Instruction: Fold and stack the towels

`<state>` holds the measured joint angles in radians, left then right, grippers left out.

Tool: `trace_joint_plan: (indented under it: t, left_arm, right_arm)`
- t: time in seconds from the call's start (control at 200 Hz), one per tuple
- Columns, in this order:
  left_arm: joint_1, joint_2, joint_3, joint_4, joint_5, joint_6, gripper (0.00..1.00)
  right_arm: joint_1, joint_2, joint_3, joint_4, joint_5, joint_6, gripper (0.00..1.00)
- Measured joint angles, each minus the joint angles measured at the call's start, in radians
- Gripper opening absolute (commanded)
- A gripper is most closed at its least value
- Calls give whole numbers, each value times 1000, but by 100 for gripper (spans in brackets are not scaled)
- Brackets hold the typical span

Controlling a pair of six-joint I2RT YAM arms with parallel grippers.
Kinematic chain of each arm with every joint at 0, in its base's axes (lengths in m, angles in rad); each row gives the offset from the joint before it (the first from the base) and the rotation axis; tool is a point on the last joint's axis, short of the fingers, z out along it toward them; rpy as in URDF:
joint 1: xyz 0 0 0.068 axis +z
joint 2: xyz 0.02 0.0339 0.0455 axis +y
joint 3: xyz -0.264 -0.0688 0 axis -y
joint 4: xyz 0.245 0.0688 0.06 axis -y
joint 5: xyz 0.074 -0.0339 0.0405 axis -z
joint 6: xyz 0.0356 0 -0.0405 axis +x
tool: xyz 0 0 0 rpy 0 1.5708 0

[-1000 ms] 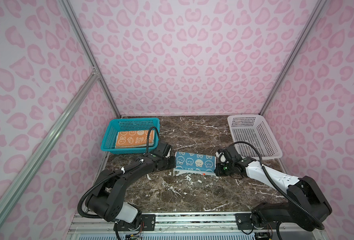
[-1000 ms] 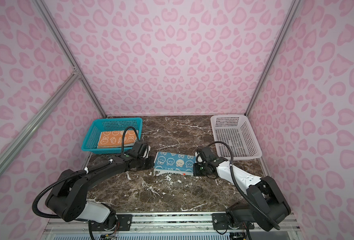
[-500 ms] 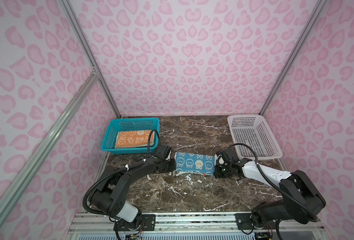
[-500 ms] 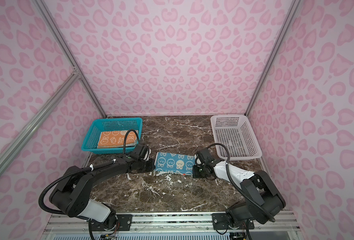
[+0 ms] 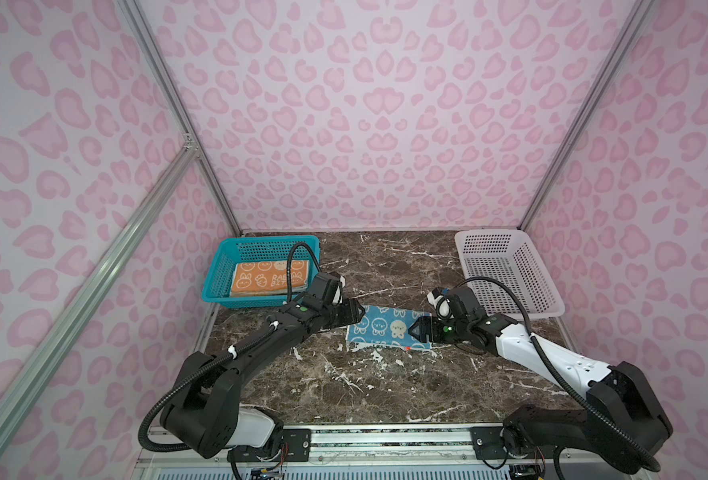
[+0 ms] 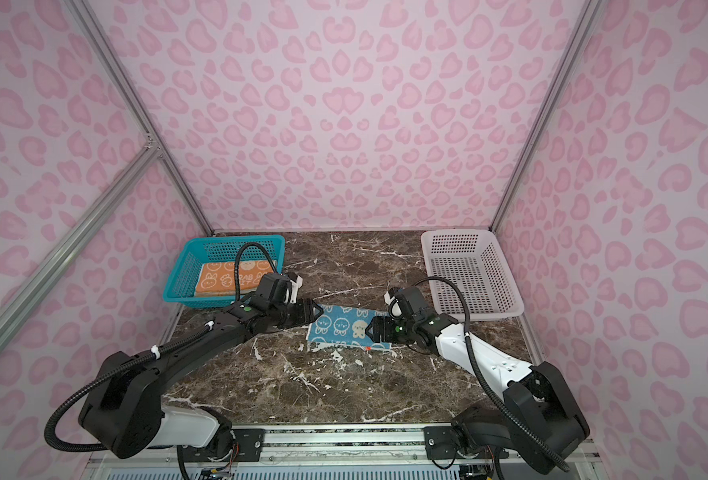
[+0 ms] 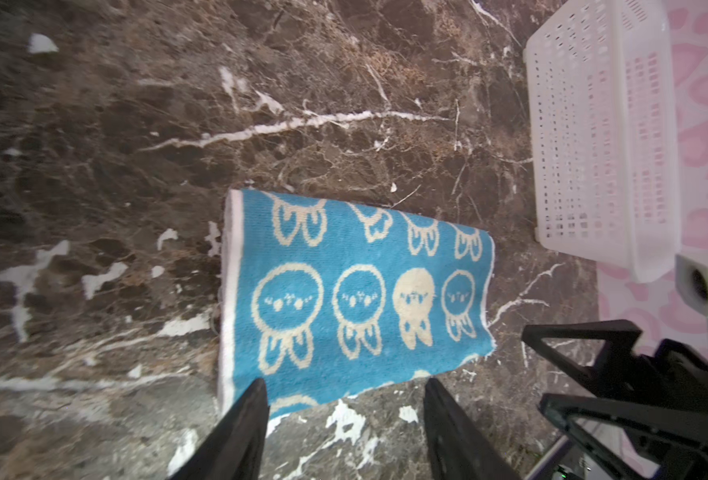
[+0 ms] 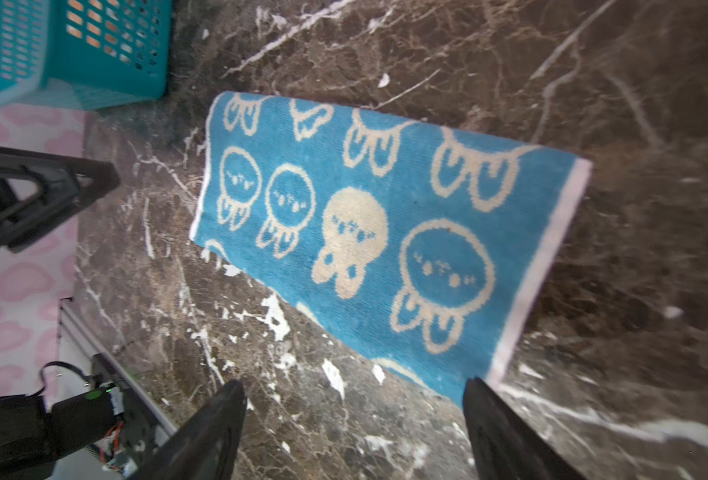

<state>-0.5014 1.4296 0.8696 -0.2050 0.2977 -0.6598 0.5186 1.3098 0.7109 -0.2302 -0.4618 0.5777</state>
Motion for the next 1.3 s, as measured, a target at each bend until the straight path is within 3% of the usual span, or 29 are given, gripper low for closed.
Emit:
trace_joint_plan:
  t: [0.195, 0.485, 0.88, 1.16, 1.3]
  left_arm:
    - [-11, 68, -22, 100, 112, -97, 64]
    - [-37, 168, -92, 179, 129, -136, 66]
    - [-17, 194, -180, 331, 150, -130, 66]
    - [-3, 161, -175, 261, 119, -44, 67]
    - [2, 123, -143, 168, 71, -8, 95]
  right_arm:
    - [13, 22, -76, 203, -102, 113, 93]
    - [-2, 125, -177, 395, -171, 175, 95]
    - [-138, 154, -259, 509, -278, 105, 96]
    - [-237, 140, -269, 468, -339, 16, 97]
    - [-240, 77, -238, 333, -286, 5, 97]
